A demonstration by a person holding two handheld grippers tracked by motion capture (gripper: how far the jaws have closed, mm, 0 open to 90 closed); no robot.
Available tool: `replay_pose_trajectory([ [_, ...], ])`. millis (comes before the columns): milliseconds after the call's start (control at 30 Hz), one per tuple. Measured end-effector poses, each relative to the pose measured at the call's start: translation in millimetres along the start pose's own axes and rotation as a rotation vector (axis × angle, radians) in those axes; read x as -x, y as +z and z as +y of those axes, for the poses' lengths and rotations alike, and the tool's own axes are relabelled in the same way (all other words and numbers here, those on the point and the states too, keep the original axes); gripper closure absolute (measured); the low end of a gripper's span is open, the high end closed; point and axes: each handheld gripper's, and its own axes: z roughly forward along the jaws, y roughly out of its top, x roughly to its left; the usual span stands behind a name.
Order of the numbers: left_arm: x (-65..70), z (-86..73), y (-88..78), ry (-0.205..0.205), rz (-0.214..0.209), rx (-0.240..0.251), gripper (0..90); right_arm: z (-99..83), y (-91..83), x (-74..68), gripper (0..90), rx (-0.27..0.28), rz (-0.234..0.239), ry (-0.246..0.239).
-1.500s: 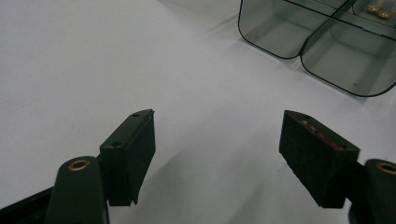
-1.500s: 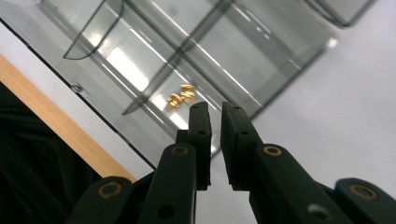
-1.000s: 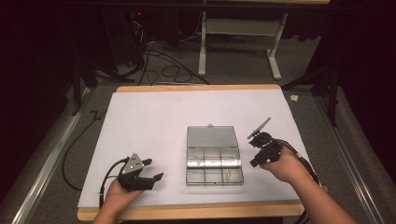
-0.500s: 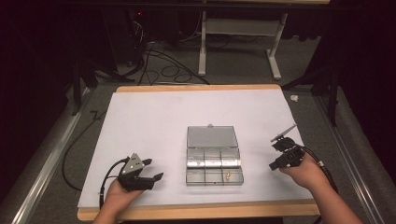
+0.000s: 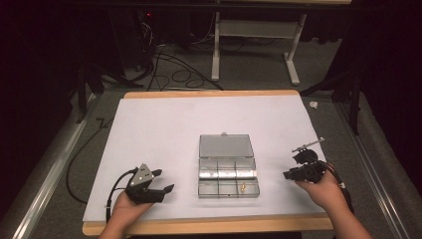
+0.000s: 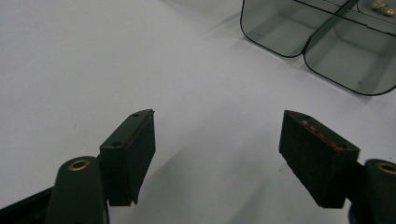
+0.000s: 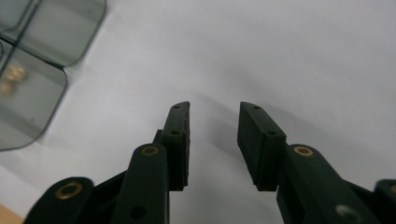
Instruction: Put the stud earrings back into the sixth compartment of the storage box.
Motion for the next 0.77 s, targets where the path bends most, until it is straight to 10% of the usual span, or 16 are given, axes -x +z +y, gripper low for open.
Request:
replay_pose_trajectory([
  [300, 0.6, -0.1, 0.0, 0.009, 0.001, 0.001, 27.6, -28.2, 9.8, -19.6, 48.7, 0.232, -0.019, 0.02],
  [367, 0.7, 0.3, 0.7, 0.009, 0.0, -0.005, 27.6, -49.3, 17.1, -22.9, 45.4, 0.389, -0.026, 0.043],
  [667, 2.4, 1.0, 2.6, 0.018, 0.011, -0.021, 27.8, -58.3, 16.7, -15.6, 33.1, 0.451, -0.012, 0.117],
  [767, 2.2, 1.2, 2.8, 0.023, 0.008, -0.027, 27.8, -56.5, 17.8, -15.3, 15.4, 0.458, -0.04, 0.082],
])
